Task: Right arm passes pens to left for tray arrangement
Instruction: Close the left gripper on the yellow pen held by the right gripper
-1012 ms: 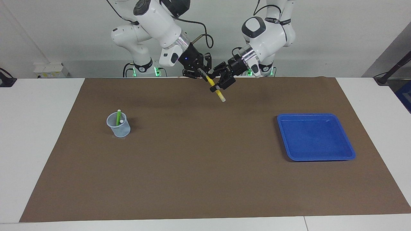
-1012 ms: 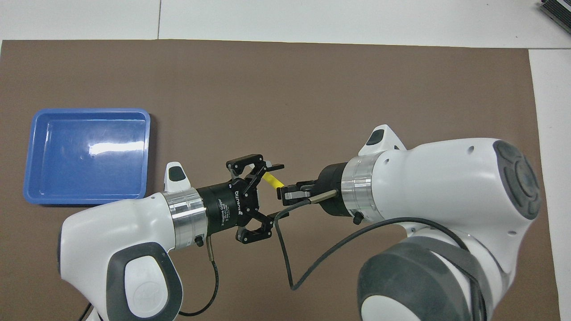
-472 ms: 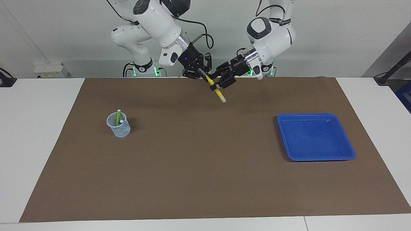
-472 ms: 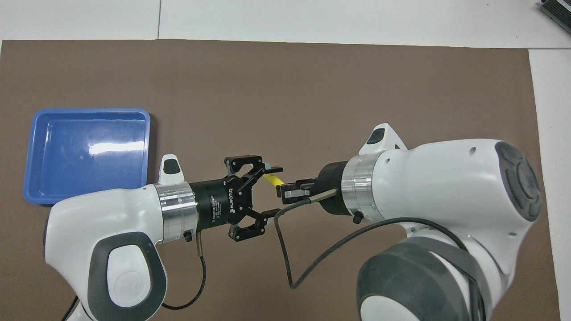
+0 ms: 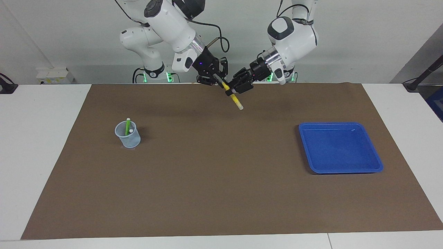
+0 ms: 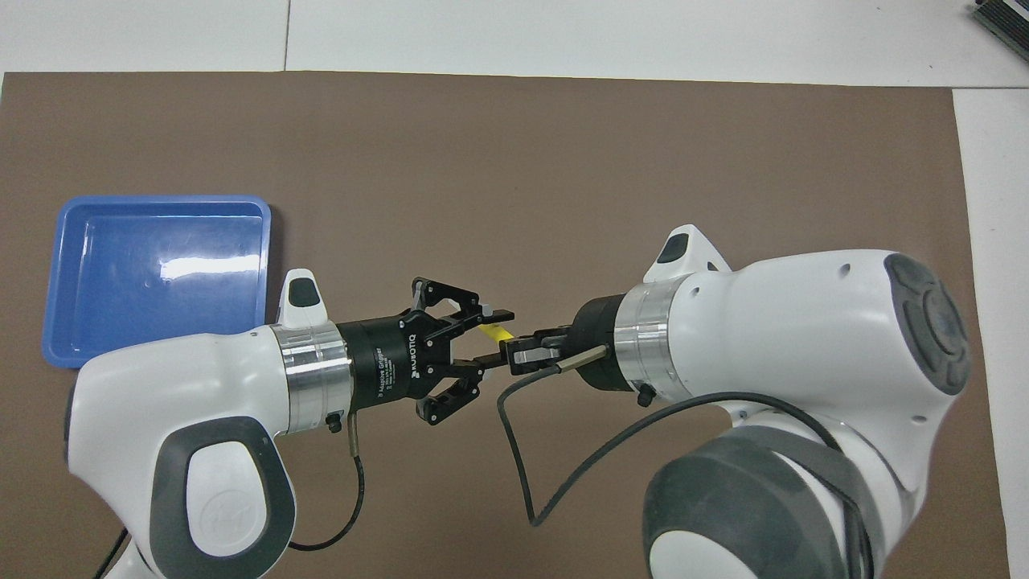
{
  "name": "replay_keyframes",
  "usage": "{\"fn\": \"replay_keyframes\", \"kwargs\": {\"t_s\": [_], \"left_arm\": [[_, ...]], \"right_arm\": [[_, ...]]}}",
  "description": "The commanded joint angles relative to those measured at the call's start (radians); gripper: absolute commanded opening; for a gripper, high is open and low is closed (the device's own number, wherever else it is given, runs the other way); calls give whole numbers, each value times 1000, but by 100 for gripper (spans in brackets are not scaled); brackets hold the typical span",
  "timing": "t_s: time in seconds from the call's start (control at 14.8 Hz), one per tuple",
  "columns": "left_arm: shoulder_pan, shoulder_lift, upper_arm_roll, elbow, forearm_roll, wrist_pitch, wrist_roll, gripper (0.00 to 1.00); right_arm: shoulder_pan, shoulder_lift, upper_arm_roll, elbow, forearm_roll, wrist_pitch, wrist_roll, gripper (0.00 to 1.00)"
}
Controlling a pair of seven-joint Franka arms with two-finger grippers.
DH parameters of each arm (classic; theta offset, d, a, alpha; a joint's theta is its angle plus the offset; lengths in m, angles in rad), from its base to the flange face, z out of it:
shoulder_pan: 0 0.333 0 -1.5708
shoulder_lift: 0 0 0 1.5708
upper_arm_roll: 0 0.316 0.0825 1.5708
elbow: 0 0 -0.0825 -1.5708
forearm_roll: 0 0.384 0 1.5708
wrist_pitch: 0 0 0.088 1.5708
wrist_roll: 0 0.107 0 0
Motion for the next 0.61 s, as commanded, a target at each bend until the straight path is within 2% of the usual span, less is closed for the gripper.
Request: {"fn": "replay_keyframes", "kwargs": {"t_s": [0.0,0.07,0.2,0.27,0.54], "left_arm": [[18,10,-4,18,34,-26,19,36],[20,10,-5,16,37,-26,22,29],[18,10,-5,18,37,-28,22,7],[18,10,-5,18,37,-29,22,0],[17,8,-5,16,42,-35,8,0]], "right_arm": [[-5,-23,-1,-23,-2,-1,-23,0],[-5,-23,-1,-23,0,-1,-23,0],[-5,-23,-1,-23,-2,-1,-23,0],[-5,-23,-1,-23,-2,-1,-23,0],[-5,-23,-1,-23,-2,-1,-21,0]]}}
